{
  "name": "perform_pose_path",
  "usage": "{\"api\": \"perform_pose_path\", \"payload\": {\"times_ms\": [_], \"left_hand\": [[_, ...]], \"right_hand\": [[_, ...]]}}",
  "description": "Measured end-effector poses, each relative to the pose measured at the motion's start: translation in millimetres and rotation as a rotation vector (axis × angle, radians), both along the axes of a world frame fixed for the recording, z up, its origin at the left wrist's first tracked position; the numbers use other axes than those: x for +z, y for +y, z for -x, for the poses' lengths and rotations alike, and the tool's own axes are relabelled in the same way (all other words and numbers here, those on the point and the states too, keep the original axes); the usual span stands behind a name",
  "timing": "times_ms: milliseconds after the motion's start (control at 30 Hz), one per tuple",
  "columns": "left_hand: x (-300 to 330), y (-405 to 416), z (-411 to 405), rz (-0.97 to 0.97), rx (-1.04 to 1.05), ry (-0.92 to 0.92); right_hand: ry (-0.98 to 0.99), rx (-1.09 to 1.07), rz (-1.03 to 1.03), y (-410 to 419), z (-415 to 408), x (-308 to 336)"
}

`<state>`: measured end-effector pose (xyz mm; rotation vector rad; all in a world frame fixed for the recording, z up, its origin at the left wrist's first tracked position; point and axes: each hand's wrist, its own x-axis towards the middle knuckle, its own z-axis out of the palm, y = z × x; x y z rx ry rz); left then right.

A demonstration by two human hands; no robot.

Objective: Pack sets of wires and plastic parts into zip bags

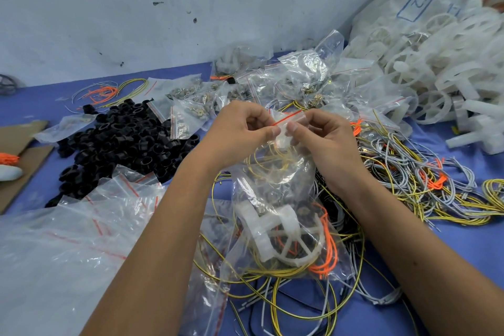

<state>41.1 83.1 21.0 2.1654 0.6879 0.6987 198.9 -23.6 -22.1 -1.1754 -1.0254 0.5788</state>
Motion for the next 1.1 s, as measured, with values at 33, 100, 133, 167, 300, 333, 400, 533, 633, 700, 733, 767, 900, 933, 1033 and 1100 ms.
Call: {"api": "perform_pose_path", "payload": {"times_ms": [33, 100, 133, 167, 300, 333, 400, 533, 633, 700, 733, 767, 900, 933, 1033, 1100], "left_hand": [[-0.4, 0.7, 0.6, -0.009, -0.002, 0.008], [0.7, 0.7, -0.1, -0.049, -0.005, 0.011], [1.8, -0.2, -1.0, -0.063, -0.011, 0.002], [2.9, -1.6, -2.1, -0.070, -0.017, -0.010], [4.1, -3.7, -0.7, -0.051, -0.005, -0.010], [4.2, -2.4, 1.7, -0.029, 0.003, -0.004], [4.5, 0.3, 5.9, 0.013, 0.013, 0.011], [9.7, -2.7, 6.8, -0.036, -0.017, 0.070], [11.8, -5.2, 5.1, -0.057, -0.014, 0.057], [11.7, -4.0, 6.9, -0.031, 0.003, 0.053], [11.4, -3.0, 8.7, -0.015, 0.006, 0.062], [10.9, -1.8, 10.3, -0.010, 0.005, 0.073], [9.9, 0.6, 11.7, -0.078, 0.019, 0.094], [9.9, 0.4, 11.1, -0.084, 0.023, 0.086], [9.2, 1.8, 12.0, -0.065, 0.029, 0.060], [8.3, 5.4, 17.0, -0.017, 0.035, 0.078]], "right_hand": [[0.005, 0.005, -0.002, 0.3, -0.3, -0.4], [0.004, 0.026, 0.000, 0.4, -0.3, 0.0], [0.000, 0.042, 0.001, 0.2, -0.4, 0.6], [-0.007, 0.056, -0.001, 0.2, -0.4, 1.0], [-0.010, 0.066, -0.021, -0.7, 0.6, 1.7], [0.001, 0.056, -0.016, -0.4, 0.7, 1.3], [0.017, 0.035, -0.004, 0.3, -0.1, -0.1], [0.011, 0.031, -0.006, 0.6, 0.4, -0.8], [0.037, 0.031, -0.014, 0.5, 0.2, -0.5], [0.029, 0.023, -0.014, 1.0, -0.1, -1.1], [0.028, 0.015, -0.010, 1.3, 0.0, -1.3], [0.026, 0.006, -0.007, 1.7, 0.3, -1.7], [0.024, -0.004, -0.014, 2.3, 0.8, -2.3], [0.038, -0.004, -0.019, 2.1, 0.6, -2.1], [0.065, -0.005, -0.026, 2.4, 0.1, -2.1], [0.069, -0.008, -0.024, 2.7, 0.6, -2.3]]}}
